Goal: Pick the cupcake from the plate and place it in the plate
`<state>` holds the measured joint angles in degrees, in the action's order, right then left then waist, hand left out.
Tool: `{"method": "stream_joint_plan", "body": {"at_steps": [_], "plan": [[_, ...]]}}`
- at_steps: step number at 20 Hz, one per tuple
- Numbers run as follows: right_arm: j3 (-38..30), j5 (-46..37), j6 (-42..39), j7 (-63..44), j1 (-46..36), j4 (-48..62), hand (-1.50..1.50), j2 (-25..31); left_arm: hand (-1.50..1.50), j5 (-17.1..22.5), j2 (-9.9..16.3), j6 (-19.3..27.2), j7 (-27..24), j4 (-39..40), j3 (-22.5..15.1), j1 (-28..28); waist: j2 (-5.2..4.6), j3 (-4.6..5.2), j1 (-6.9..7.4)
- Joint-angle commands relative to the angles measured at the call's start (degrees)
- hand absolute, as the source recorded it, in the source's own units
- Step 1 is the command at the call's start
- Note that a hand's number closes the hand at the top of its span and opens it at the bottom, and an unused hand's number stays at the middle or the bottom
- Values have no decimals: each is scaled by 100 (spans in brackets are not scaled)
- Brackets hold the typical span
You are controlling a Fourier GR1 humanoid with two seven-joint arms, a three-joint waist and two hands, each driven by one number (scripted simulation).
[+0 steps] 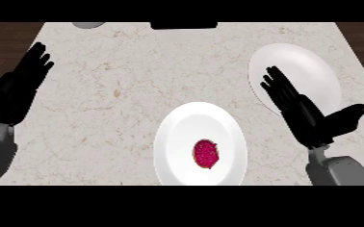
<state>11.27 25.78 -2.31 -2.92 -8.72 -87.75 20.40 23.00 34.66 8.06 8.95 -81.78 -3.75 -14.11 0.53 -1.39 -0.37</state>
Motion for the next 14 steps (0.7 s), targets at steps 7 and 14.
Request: {"method": "stream_joint_plan", "body": {"at_steps": [7,14], "plan": [[-542,-2483,1000,-57,-208,-342,150,2051,0,-7,-896,219,280,237,-652,880,-45,391,-250],[-448,-3179,3897,676,1238,-1814,-150,-245,0,-397,-1852,663,-135,48,-1366,1510,-1,144,-114]]}}
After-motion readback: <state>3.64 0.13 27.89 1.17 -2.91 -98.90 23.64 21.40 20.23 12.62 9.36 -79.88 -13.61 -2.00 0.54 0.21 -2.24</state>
